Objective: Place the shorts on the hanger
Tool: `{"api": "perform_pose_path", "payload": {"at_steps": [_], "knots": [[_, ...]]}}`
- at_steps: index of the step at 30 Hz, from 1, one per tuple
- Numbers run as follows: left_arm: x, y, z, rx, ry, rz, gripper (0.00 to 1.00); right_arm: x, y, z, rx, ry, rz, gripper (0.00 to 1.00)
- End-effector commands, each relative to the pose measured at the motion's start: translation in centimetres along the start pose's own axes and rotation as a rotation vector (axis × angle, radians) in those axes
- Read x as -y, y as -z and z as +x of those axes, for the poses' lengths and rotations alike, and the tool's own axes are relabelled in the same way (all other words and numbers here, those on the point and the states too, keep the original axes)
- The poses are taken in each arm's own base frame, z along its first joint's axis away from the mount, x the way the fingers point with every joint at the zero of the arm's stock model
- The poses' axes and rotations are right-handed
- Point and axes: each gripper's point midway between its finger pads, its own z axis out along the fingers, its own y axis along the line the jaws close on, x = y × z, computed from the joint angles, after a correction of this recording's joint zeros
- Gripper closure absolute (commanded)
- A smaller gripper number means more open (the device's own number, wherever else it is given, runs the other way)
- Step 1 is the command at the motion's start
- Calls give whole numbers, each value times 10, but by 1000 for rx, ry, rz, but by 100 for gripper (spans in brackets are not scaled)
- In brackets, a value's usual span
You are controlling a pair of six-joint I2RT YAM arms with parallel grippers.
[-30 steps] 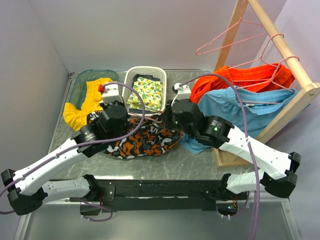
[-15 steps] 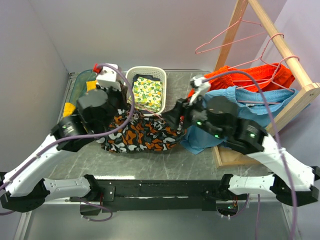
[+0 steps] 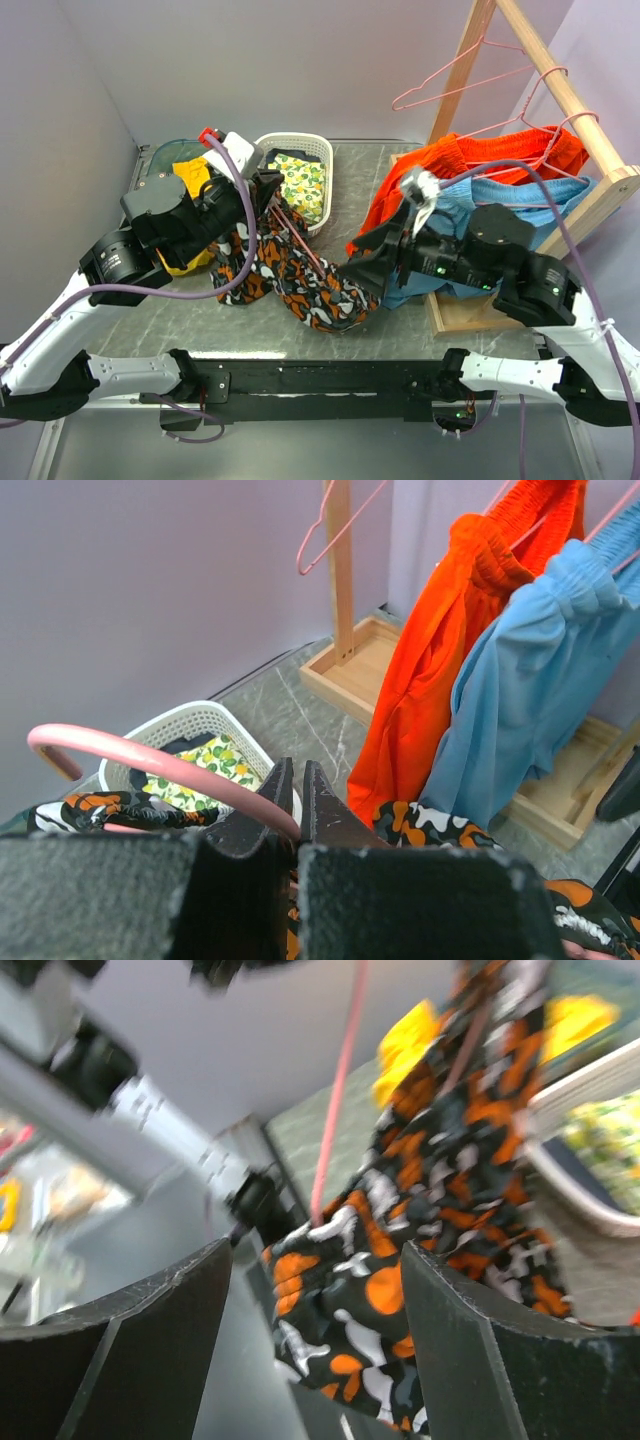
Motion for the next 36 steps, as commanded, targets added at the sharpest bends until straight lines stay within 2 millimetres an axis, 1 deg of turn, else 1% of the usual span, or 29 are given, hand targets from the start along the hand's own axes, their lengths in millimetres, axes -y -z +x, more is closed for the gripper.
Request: {"api": "perform_pose_path", "payload": {"at_steps": [1, 2, 4, 5, 7, 9, 13, 16, 17, 21, 23, 24, 25, 26, 27, 28, 30, 31, 33, 34, 35, 36], "knots": [[6, 9, -36, 112, -40, 62, 99, -24, -11, 31, -95, -7, -175, 23], [8, 8, -33, 103, -45, 70, 99, -29, -13, 39, -122, -15, -215, 22], [9, 7, -32, 102, -49, 76, 99, -35, -17, 43, -135, -23, -256, 22], [9, 5, -30, 97, -48, 72, 99, -39, -18, 49, -155, -28, -288, 21], [10, 4, -29, 96, -54, 75, 99, -43, -19, 49, -152, -22, -314, 20], [11, 2, -27, 93, -51, 80, 99, -37, -23, 55, -168, -23, -286, 19], [14, 0, -27, 97, -42, 93, 99, -31, -31, 64, -199, -21, -265, 18], [18, -2, -27, 98, -35, 107, 99, -27, -38, 64, -198, -32, -239, 22], [19, -5, -25, 98, -30, 108, 99, -27, -40, 64, -199, -36, -242, 26], [23, -6, -27, 121, 1, 118, 99, -29, -49, 63, -194, -65, -253, 31], [25, -5, -28, 132, 11, 127, 99, -30, -55, 66, -207, -95, -255, 37], [25, -5, -32, 148, 19, 128, 99, -33, -59, 65, -207, -113, -269, 39], [24, -3, -33, 156, 24, 129, 99, -37, -59, 66, -214, -126, -295, 44], [26, -3, -34, 161, 25, 138, 99, -40, -60, 68, -221, -137, -308, 47], [27, -2, -36, 170, 28, 142, 99, -42, -63, 66, -213, -151, -322, 49], [28, -3, -38, 175, 28, 148, 99, -44, -63, 69, -221, -164, -333, 57], [31, -2, -42, 185, 34, 163, 99, -50, -65, 69, -219, -190, -368, 65], [31, -3, -43, 189, 33, 165, 99, -51, -66, 70, -222, -201, -373, 74], [33, -3, -45, 197, 38, 176, 99, -56, -67, 68, -221, -224, -404, 85], [34, -3, -46, 198, 40, 181, 99, -58, -66, 67, -218, -233, -413, 95], [35, -4, -46, 197, 42, 184, 99, -61, -67, 64, -205, -237, -428, 100], [37, -4, -46, 199, 43, 193, 99, -63, -64, 60, -195, -256, -433, 100]]}}
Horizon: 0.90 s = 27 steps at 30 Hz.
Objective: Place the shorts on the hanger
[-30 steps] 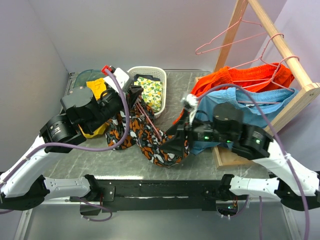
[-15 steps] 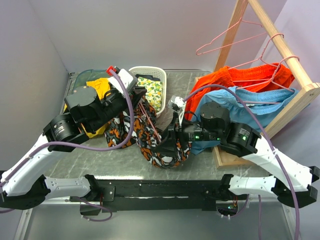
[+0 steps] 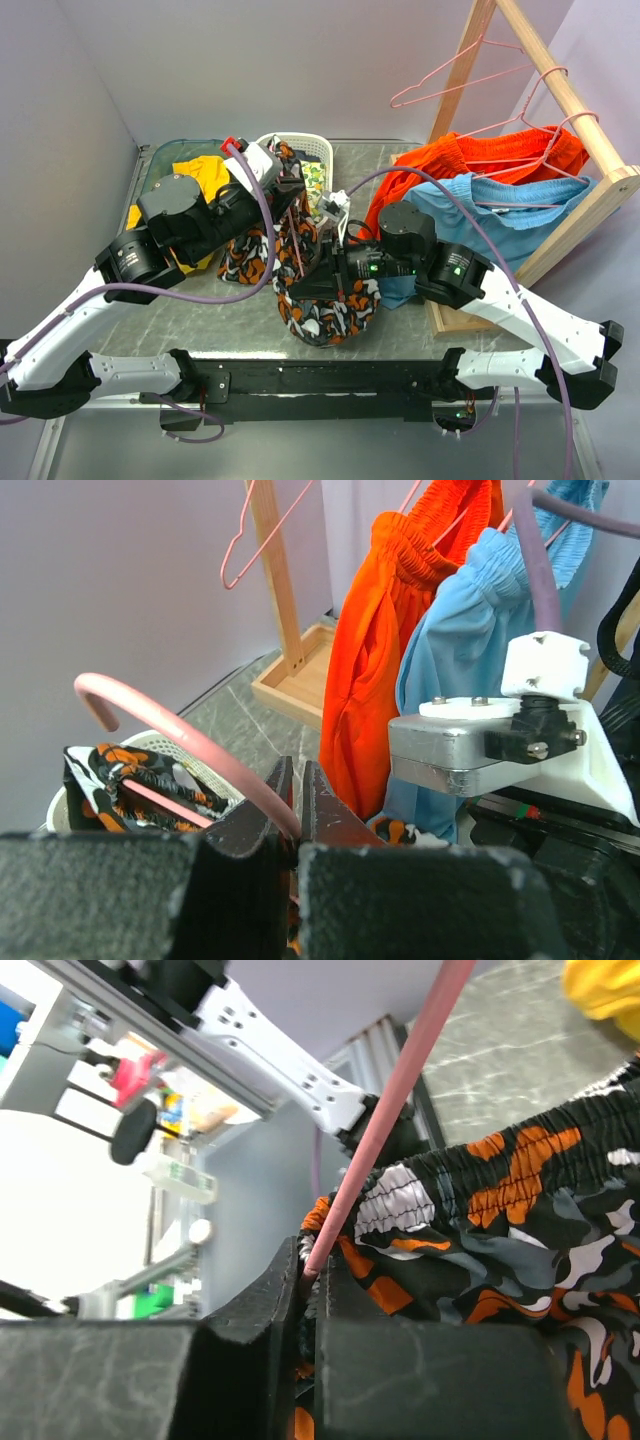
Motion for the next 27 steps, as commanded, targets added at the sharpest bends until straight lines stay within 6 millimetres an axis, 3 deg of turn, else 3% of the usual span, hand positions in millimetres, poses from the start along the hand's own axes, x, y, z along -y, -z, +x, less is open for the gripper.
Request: {"api": "perform_pose_path", "payload": {"at_steps": [1, 3, 4, 6, 7, 9, 10, 12, 16, 18, 22, 24, 27], "knots": [[4, 5, -52, 180, 66, 30, 98, -30, 1, -16, 57, -18, -132, 100], [4, 3, -50, 176, 83, 26, 92, -35, 4, -24, 99, -37, -138, 100], [2, 3, -49, 173, 91, 10, 80, -37, 6, -28, 116, -40, -141, 100], [-1, 3, -48, 170, 95, -7, 71, -40, 11, -36, 159, -49, -132, 100], [-4, 5, -49, 174, 95, -19, 58, -39, 12, -38, 171, -50, -128, 100], [-4, 6, -47, 166, 141, -26, 47, -42, 17, -45, 204, -52, -122, 100], [-5, 6, -48, 166, 144, -30, 36, -42, 18, -48, 218, -55, -120, 100], [-5, 10, -50, 165, 149, -28, 32, -45, 19, -54, 241, -61, -127, 100], [0, 23, -63, 202, 170, 15, 9, -46, 20, -64, 282, -74, -119, 100], [10, 35, -73, 237, 167, 86, 3, -47, 19, -67, 289, -77, -124, 100], [20, 48, -81, 260, 155, 157, 3, -49, 17, -73, 297, -76, -130, 100], [17, 50, -81, 255, 153, 142, 4, -48, 16, -77, 308, -79, -122, 100], [-5, 55, -79, 269, 188, 21, 4, -44, 17, -83, 337, -90, -92, 100]]}}
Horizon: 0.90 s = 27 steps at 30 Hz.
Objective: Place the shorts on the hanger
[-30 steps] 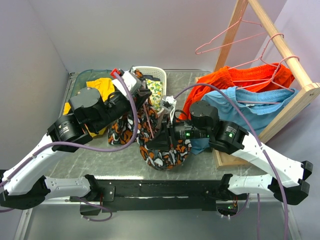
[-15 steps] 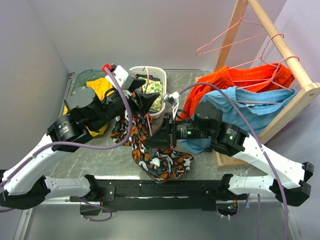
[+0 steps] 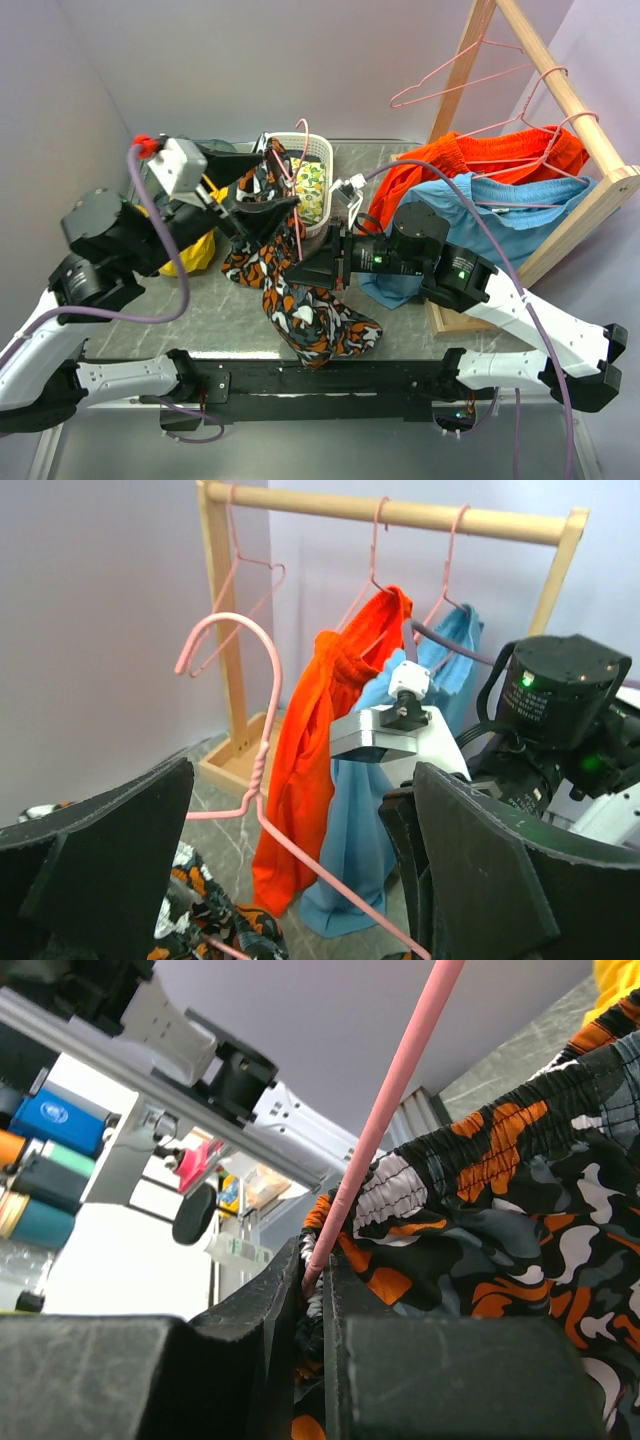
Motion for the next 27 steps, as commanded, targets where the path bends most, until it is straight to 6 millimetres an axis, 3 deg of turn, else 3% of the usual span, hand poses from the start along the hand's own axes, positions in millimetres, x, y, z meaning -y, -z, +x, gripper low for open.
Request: {"api": "perform_pose_path", "payload": {"at_steps": [1, 5, 8, 10, 11, 13, 14, 16, 18, 19, 23, 27], "knots": [[-22, 14, -21, 78, 48, -135, 4, -34, 7, -47, 168, 63, -62, 100], [-43, 36, -42, 184, 93, -248, 4, -29, 6, -71, 249, 34, 16, 100], [-59, 56, -55, 246, 104, -334, 3, -36, 12, -106, 367, 24, 66, 100], [-67, 62, -58, 264, 113, -384, 3, -24, 10, -123, 430, 20, 158, 100], [-69, 63, -59, 264, 115, -398, 3, -32, 15, -137, 474, 26, 163, 100], [-73, 64, -58, 257, 120, -423, 3, -22, 9, -149, 507, 28, 223, 100], [-74, 63, -57, 251, 120, -432, 4, -32, 14, -162, 540, 35, 217, 100], [-77, 63, -55, 247, 123, -450, 4, -26, 12, -173, 572, 39, 270, 100], [-80, 64, -54, 250, 132, -471, 4, -34, 22, -191, 631, 42, 289, 100], [-82, 65, -54, 251, 136, -479, 4, -24, 23, -196, 661, 34, 345, 100], [-85, 61, -48, 240, 140, -501, 3, -25, 30, -220, 747, 15, 402, 100], [-86, 56, -45, 233, 144, -510, 4, -2, 27, -238, 825, 25, 543, 100]]}}
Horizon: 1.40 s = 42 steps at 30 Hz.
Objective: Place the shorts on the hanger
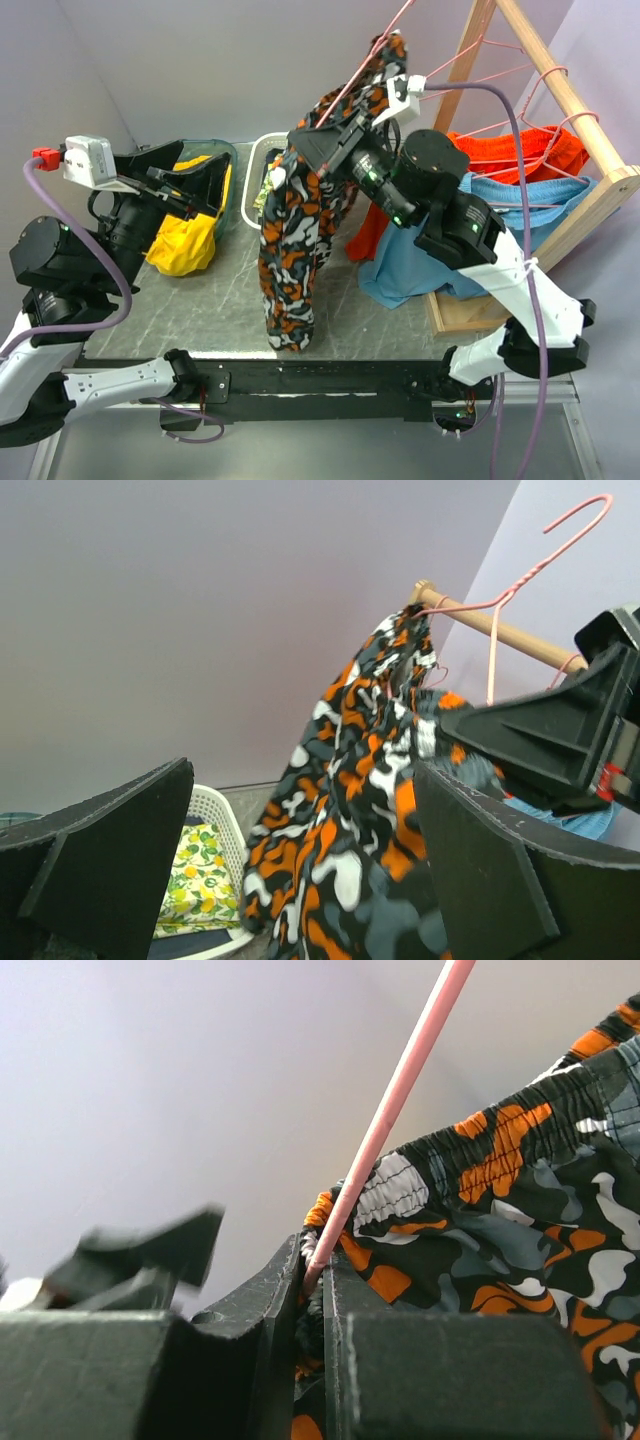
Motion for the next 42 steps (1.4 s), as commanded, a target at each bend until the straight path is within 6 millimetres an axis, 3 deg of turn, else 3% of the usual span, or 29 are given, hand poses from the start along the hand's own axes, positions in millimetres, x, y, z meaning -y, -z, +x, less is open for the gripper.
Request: {"api": "perform_pose_path", "payload": {"at_steps": [1, 2, 3, 5, 6, 11, 14, 20, 22, 31, 37, 42], "knots": [[0, -6, -2, 18, 33, -28, 3, 7, -10, -47, 199, 33, 130, 100], [-1, -7, -1, 17, 32, -32, 3, 13, -12, -55, 240, 42, 178, 100], [-2, -7, -2, 19, 35, -37, 4, 21, -22, -48, 238, 72, 218, 100], [-2, -7, -1, 20, 35, -44, 4, 19, -23, -65, 292, 71, 242, 100], [-3, -8, 0, 19, 34, -50, 4, 24, -33, -58, 289, 91, 268, 100], [-2, -11, 3, 10, 23, -57, 4, 39, -49, -64, 339, 99, 328, 100], [-5, -12, 6, 5, 16, -71, 3, 51, -61, -51, 321, 87, 357, 100], [-12, -9, 5, 2, 12, -101, 4, 45, -80, -16, 223, 68, 311, 100], [-16, -5, 5, 6, 11, -111, 3, 45, -80, -5, 206, 64, 304, 100], [-28, 2, 12, -11, 6, -159, 3, 10, -55, 30, 125, 55, 219, 100], [-29, 3, 14, -10, 12, -162, 4, -4, -34, 20, 152, 34, 201, 100], [-28, 3, 14, -9, 11, -159, 4, 6, -28, 7, 187, 66, 267, 100]]}}
